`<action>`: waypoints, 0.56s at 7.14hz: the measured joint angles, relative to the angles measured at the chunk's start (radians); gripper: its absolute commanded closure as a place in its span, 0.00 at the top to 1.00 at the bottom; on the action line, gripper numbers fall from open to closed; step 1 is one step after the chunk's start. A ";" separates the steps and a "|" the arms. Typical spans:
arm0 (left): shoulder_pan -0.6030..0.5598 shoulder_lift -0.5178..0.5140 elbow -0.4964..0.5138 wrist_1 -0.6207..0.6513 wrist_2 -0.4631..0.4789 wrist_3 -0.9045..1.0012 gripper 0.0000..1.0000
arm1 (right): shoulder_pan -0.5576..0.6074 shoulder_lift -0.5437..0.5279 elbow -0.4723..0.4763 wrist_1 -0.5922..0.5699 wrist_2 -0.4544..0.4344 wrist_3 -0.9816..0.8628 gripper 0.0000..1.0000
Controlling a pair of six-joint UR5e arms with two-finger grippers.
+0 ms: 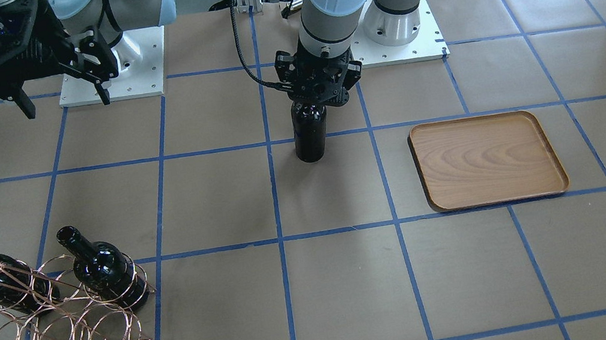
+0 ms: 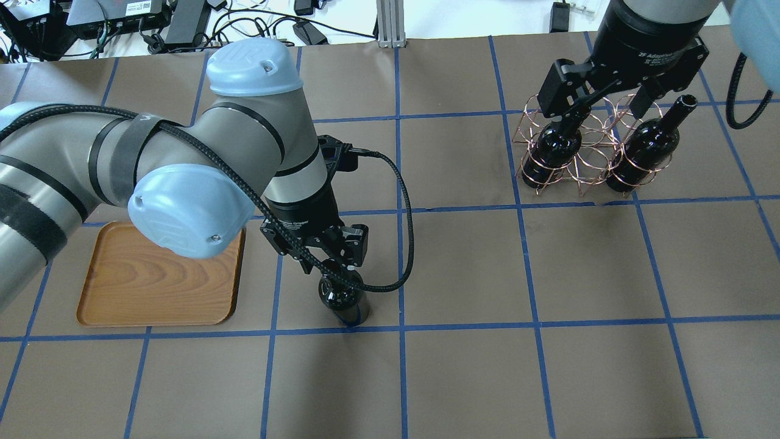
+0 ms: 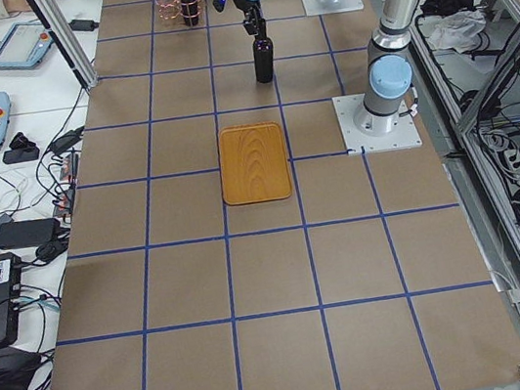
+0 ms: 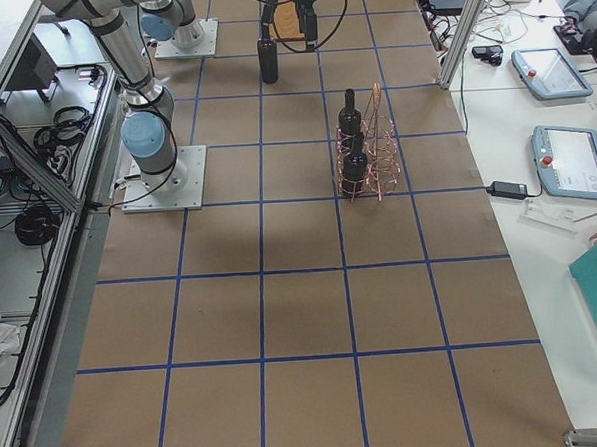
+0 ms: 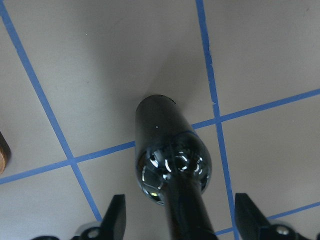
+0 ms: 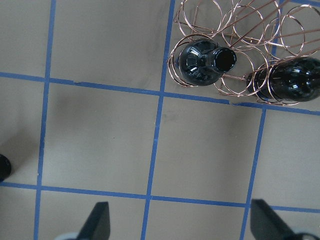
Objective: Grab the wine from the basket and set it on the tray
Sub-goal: 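Grasp the standing bottle's neck with the left gripper while the right arm withdraws, then lift the bottle with the left gripper and tilt it over the wooden tray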
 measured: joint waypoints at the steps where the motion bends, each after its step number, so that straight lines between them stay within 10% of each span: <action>1: 0.000 0.000 0.000 -0.002 -0.001 0.000 0.06 | 0.001 0.000 -0.002 0.001 0.005 0.005 1.00; 4: 0.000 -0.001 0.002 -0.001 -0.004 0.002 0.00 | 0.000 0.000 -0.005 0.003 0.013 0.009 1.00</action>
